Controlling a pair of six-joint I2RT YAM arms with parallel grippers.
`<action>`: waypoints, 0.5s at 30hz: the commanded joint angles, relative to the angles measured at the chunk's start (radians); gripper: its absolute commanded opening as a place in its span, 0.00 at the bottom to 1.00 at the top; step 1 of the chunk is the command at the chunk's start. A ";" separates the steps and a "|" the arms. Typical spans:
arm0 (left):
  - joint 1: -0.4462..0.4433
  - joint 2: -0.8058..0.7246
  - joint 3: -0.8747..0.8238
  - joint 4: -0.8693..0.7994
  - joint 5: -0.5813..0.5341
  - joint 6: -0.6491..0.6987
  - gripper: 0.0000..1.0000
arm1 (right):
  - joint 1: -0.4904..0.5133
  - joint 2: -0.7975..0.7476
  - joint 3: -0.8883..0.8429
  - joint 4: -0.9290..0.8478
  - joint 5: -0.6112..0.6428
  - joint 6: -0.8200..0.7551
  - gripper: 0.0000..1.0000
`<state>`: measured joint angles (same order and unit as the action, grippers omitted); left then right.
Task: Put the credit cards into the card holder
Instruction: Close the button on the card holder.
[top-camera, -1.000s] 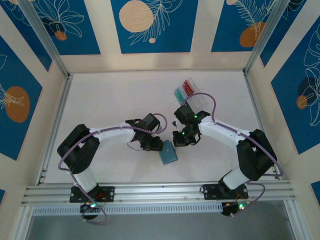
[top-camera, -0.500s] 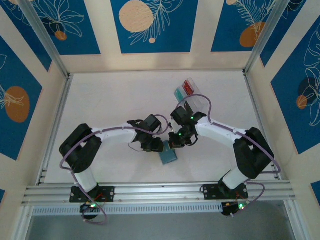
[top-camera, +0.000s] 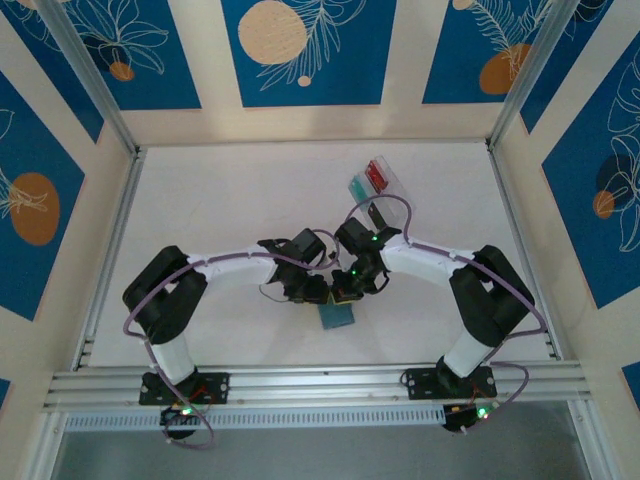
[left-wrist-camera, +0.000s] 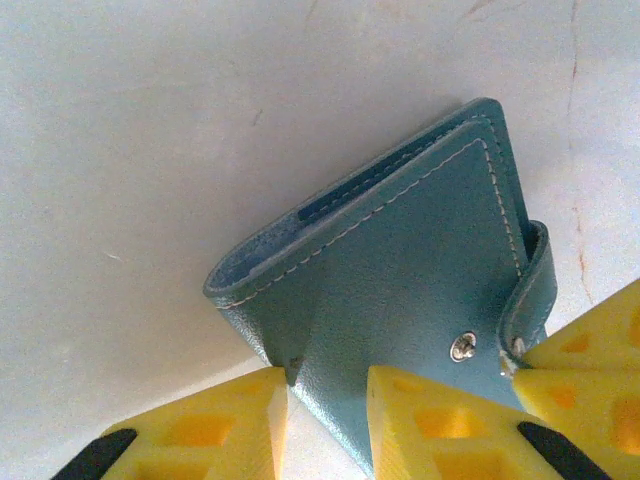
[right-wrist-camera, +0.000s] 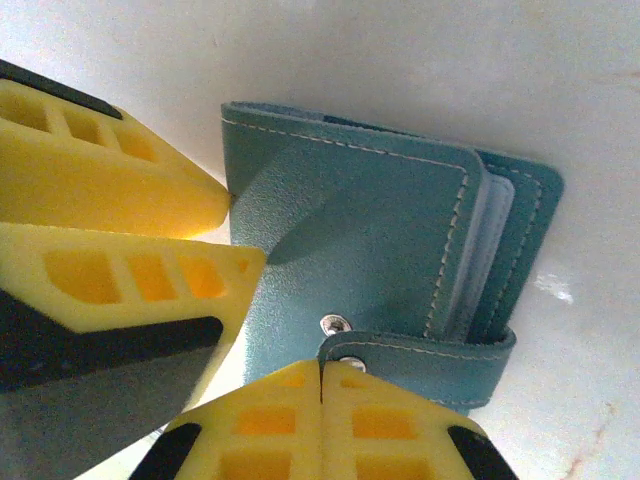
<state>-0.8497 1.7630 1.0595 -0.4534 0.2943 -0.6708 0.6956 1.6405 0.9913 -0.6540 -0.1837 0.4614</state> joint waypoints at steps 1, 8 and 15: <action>-0.023 0.018 0.027 -0.004 0.005 0.012 0.27 | 0.004 0.024 -0.021 0.050 -0.087 0.018 0.00; -0.026 0.017 0.021 0.009 0.008 0.005 0.27 | -0.006 0.036 -0.036 0.066 -0.118 0.024 0.00; -0.026 0.015 0.018 0.013 0.012 0.001 0.27 | -0.013 0.047 -0.045 0.058 -0.088 0.029 0.00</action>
<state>-0.8539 1.7649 1.0595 -0.4526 0.2867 -0.6712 0.6823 1.6630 0.9649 -0.6056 -0.2409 0.4786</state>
